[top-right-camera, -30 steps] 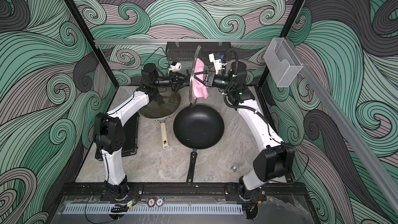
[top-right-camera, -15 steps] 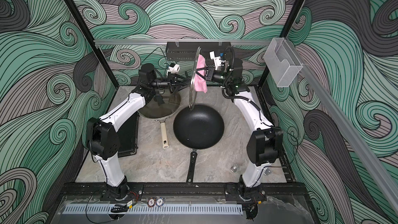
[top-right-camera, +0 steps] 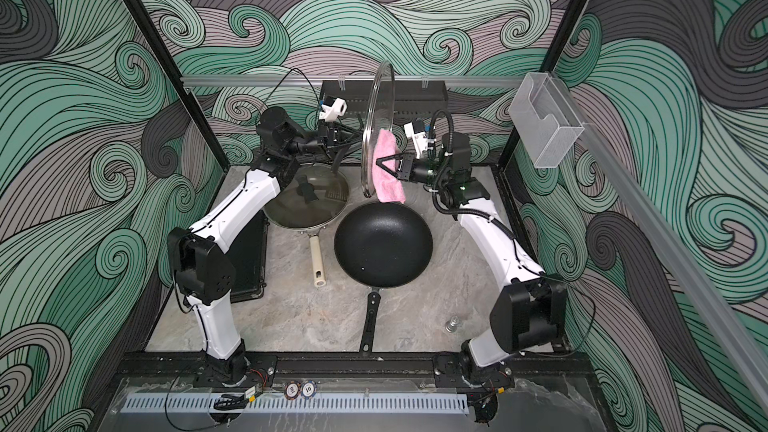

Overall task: Wipe the pot lid with a cloth
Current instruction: Wipe the pot lid.

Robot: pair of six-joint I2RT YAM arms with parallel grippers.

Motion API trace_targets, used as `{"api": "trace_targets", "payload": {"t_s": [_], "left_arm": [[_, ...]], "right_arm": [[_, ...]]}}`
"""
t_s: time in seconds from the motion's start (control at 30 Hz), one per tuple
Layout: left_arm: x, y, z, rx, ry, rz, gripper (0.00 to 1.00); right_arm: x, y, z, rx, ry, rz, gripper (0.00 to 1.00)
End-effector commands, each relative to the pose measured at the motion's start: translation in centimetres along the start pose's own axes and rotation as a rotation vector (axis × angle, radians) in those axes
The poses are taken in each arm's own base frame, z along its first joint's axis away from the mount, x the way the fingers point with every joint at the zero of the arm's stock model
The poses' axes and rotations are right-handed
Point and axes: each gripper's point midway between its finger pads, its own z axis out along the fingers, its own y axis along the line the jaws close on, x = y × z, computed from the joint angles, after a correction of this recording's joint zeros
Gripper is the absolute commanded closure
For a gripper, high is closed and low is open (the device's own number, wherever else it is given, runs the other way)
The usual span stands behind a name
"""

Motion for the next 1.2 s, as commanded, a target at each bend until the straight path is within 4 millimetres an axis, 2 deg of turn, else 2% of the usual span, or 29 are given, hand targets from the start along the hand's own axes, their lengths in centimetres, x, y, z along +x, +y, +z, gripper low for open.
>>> {"api": "trace_targets", "payload": {"t_s": [0.0, 0.17, 0.23, 0.4, 0.5, 0.57, 0.7, 0.8, 0.9, 0.97, 1.07, 1.17], "left_arm": [[0.1, -5.3, 0.1, 0.108, -0.026, 0.201, 1.0], [1.3, -6.3, 0.9, 0.143, -0.021, 0.201, 1.0], [1.8, -5.9, 0.9, 0.134, -0.01, 0.189, 1.0], [3.3, -3.3, 0.5, 0.051, 0.005, 0.169, 1.0], [4.1, -0.1, 0.4, -0.05, 0.028, 0.154, 1.0], [4.3, 1.7, 0.3, -0.106, 0.044, 0.128, 1.0], [2.7, 1.9, -0.1, -0.188, 0.018, 0.185, 1.0], [0.7, 2.3, -0.7, -0.244, -0.031, 0.209, 1.0], [-1.0, 3.5, -1.7, -0.347, -0.081, 0.223, 1.0], [-1.5, 4.4, -2.5, -0.452, -0.093, 0.253, 1.0], [-2.5, 6.1, -4.3, -0.633, -0.139, 0.294, 1.0], [-2.6, 7.6, -6.2, -0.822, -0.146, 0.355, 1.0]], "right_arm": [[-0.6, -1.0, 0.3, 0.024, 0.0, -0.015, 1.0], [-4.4, -2.1, 0.5, 0.048, -0.059, -0.049, 1.0], [-6.0, -2.2, 0.7, 0.048, -0.083, -0.071, 1.0], [-8.9, -0.7, 0.7, 0.018, -0.127, -0.116, 1.0], [-9.6, 0.5, 0.5, -0.003, -0.137, -0.13, 1.0], [-9.7, 1.5, 0.2, -0.016, -0.14, -0.137, 1.0], [-8.9, 2.6, -0.8, -0.015, -0.144, -0.14, 1.0], [-9.0, 2.3, -2.6, -0.052, -0.214, -0.077, 1.0], [-9.3, 1.5, -4.9, -0.084, -0.252, 0.02, 1.0], [-8.3, 0.4, -5.9, -0.007, -0.231, 0.044, 1.0], [-6.5, -0.8, -7.6, 0.202, -0.229, 0.045, 1.0], [-5.3, -0.6, -9.7, 0.354, -0.256, 0.063, 1.0]]}}
